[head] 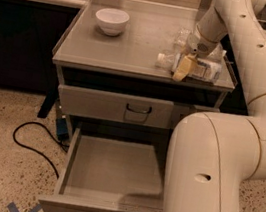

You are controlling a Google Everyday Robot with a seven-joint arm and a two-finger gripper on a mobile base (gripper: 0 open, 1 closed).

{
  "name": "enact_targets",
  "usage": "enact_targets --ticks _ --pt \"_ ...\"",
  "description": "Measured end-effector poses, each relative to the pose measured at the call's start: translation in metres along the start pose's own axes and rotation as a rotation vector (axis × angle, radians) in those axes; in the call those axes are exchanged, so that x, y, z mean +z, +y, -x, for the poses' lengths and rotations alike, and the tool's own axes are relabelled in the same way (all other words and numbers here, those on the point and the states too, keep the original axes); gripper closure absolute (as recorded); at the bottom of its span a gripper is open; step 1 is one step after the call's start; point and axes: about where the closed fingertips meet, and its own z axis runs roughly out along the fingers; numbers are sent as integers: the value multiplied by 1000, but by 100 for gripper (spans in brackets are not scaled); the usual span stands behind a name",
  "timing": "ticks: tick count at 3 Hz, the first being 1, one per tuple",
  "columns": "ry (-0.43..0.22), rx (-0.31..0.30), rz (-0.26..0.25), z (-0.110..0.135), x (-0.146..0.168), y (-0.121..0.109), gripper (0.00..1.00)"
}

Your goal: Place blue plastic bottle into middle drawer

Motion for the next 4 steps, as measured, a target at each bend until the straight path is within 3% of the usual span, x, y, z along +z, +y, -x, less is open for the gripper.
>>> enact_targets --ticks 1,2,3,4 --pt "16 4 3 -6 -4 7 100" --pt "41 15 -4 -13 -33 32 100" --pt "53 35 -61 -12 -85 69 100" --pt "40 56 -113 1 -132 145 100"
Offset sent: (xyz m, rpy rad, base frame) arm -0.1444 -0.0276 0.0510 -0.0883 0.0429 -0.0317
